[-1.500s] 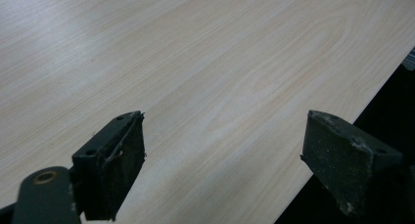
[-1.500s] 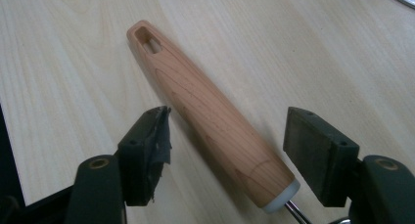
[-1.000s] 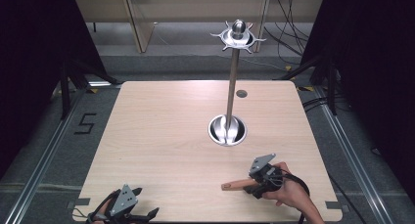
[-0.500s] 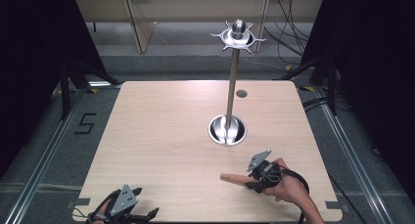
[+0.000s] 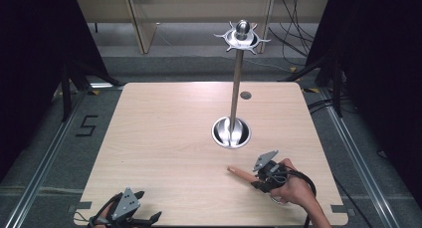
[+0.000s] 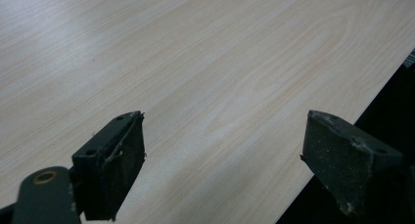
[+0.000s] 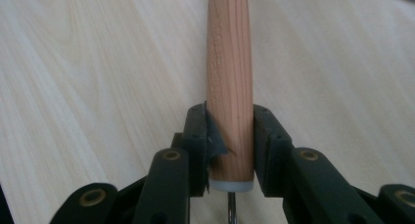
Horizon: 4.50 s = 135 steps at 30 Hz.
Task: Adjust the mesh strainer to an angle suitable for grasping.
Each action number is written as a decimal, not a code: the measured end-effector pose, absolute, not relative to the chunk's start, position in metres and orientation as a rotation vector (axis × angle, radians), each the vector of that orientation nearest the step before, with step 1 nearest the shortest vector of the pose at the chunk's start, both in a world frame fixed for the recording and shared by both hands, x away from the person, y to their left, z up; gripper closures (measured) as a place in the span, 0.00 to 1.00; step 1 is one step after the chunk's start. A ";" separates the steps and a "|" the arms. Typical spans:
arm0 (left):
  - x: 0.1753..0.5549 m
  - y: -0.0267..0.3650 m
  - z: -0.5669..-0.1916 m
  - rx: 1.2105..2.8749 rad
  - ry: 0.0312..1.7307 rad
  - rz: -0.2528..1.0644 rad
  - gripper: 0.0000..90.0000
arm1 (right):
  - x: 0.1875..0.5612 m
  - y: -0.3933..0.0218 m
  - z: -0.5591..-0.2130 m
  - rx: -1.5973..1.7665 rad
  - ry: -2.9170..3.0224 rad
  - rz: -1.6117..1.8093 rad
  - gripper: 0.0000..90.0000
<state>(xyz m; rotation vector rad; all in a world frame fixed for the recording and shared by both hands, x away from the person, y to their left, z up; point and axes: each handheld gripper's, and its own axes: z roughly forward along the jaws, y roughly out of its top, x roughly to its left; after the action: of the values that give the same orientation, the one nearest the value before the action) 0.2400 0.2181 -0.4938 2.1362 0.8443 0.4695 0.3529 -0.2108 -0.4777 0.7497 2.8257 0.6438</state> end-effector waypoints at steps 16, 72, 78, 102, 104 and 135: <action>0.240 0.218 -0.494 2.136 0.845 0.470 0.17 | 0.355 -0.242 -0.447 0.889 2.666 1.147 0.80; 0.239 0.217 -0.496 2.122 0.896 0.462 0.17 | 0.420 -0.236 -0.276 0.765 2.185 1.673 0.80; 0.239 0.217 -0.496 2.131 0.898 0.466 0.17 | 0.427 -0.234 -0.268 0.784 2.164 1.699 0.80; 0.240 0.218 -0.495 2.151 0.849 0.477 0.17 | 0.452 -0.222 -0.279 0.828 2.208 1.676 0.79; 0.239 0.218 -0.495 2.150 0.863 0.469 0.17 | 0.451 -0.221 -0.279 0.841 2.221 1.678 0.79; 0.239 0.217 -0.497 2.157 0.864 0.467 0.17 | 0.404 -0.242 -0.295 0.846 2.089 1.702 0.54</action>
<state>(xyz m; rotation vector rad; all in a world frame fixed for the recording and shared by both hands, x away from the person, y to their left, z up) 0.2395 0.2167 -0.4967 2.1567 0.8638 0.4668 0.4045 -0.2422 -0.2948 0.8462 2.0886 1.7019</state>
